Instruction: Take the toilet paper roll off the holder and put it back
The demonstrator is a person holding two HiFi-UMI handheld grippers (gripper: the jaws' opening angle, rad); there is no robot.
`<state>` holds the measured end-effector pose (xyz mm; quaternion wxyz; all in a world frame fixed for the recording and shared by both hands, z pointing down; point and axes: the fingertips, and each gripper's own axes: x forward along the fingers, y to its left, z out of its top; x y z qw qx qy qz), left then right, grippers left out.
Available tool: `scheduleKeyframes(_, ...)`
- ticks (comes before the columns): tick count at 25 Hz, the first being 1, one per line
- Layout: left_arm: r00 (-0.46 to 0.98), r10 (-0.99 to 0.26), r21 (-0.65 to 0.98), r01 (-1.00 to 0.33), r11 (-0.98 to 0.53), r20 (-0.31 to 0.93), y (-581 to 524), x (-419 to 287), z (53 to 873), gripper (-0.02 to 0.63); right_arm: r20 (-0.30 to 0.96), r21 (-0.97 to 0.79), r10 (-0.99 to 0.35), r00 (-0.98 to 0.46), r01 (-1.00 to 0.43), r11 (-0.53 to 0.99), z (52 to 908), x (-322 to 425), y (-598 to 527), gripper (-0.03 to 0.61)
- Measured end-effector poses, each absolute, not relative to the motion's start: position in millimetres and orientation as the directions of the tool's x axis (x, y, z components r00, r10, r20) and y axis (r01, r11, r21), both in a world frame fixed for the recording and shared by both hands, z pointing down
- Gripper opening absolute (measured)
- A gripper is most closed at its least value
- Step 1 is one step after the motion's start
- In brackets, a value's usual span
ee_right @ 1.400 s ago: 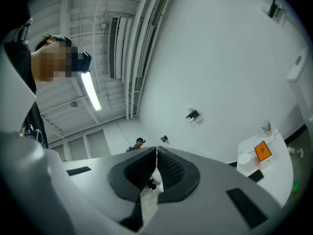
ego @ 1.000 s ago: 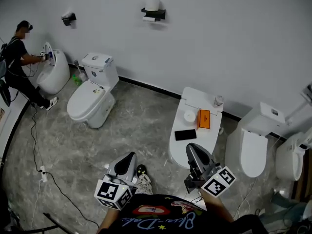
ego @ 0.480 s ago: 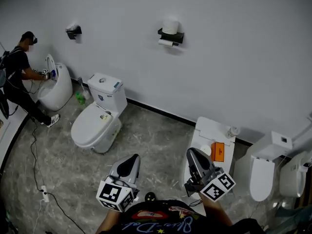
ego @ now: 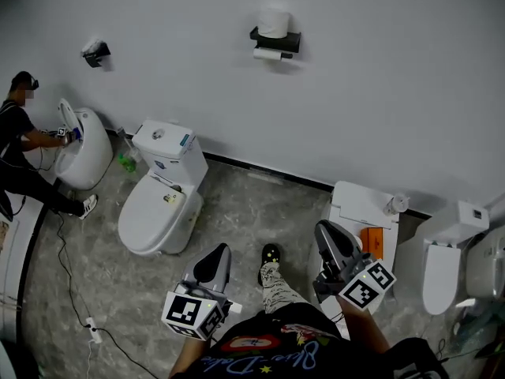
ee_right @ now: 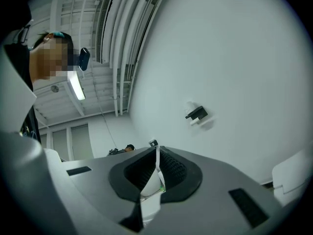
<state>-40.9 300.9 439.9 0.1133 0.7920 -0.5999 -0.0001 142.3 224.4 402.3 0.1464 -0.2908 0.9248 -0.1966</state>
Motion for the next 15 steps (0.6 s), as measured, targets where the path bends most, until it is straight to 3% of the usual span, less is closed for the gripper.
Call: scheduleKeyframes(15, 0.306, -0.95, 0.168, -0.941, -0.293, 0.059, 33.3, -86.2, 406.8, -0.003, -0.185, -0.343, -0.596, -0.781, -0.517, 0.784, 375.5, 104.0, -35.4, 0.015)
